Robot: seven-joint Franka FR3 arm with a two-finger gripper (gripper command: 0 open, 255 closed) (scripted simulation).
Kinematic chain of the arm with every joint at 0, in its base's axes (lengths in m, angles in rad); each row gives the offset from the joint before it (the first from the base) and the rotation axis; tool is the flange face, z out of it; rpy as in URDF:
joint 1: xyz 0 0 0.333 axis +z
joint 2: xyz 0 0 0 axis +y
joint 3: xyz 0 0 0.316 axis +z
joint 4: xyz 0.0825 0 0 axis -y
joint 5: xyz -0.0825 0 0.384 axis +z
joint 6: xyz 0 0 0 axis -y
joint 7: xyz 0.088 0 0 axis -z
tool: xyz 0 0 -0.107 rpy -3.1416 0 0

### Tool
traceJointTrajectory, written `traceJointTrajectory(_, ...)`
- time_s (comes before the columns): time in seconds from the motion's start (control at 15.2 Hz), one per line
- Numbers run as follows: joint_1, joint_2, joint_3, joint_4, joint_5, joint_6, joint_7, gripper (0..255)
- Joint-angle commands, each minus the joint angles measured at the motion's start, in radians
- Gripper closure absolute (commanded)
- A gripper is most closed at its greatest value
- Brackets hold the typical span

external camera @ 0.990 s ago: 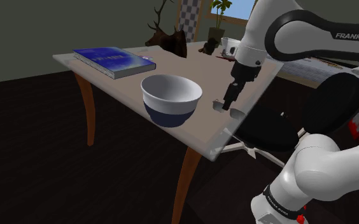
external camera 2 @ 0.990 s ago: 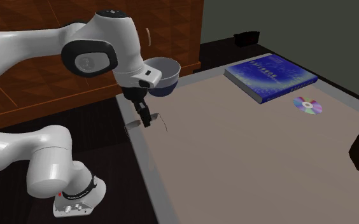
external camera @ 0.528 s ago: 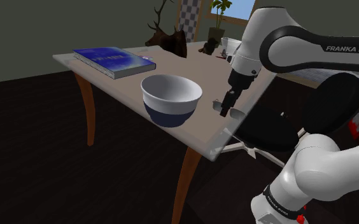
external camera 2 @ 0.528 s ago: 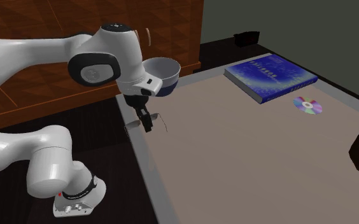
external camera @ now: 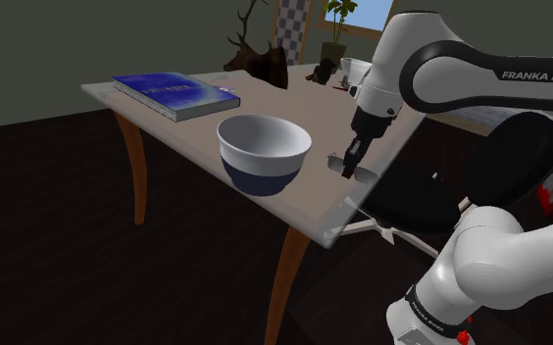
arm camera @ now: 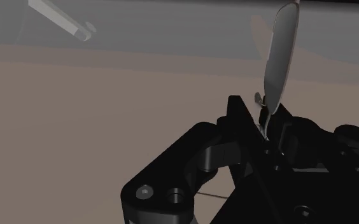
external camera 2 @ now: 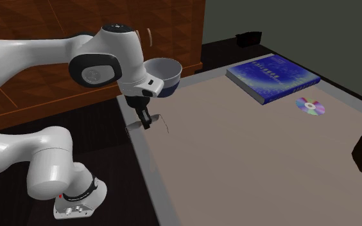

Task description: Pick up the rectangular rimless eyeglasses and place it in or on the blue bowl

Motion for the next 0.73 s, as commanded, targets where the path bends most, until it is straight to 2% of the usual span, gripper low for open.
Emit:
traceJointTrajectory(0.0,0.000,0.000,0.000,0.000,-0.001,0.000,0.000,255)
traceJointTrajectory(0.4,0.000,0.000,0.000,-0.001,-0.001,0.000,0.000,255)
traceJointTrajectory(0.66,-0.001,0.004,-0.001,0.055,-0.001,-0.052,-0.001,255)
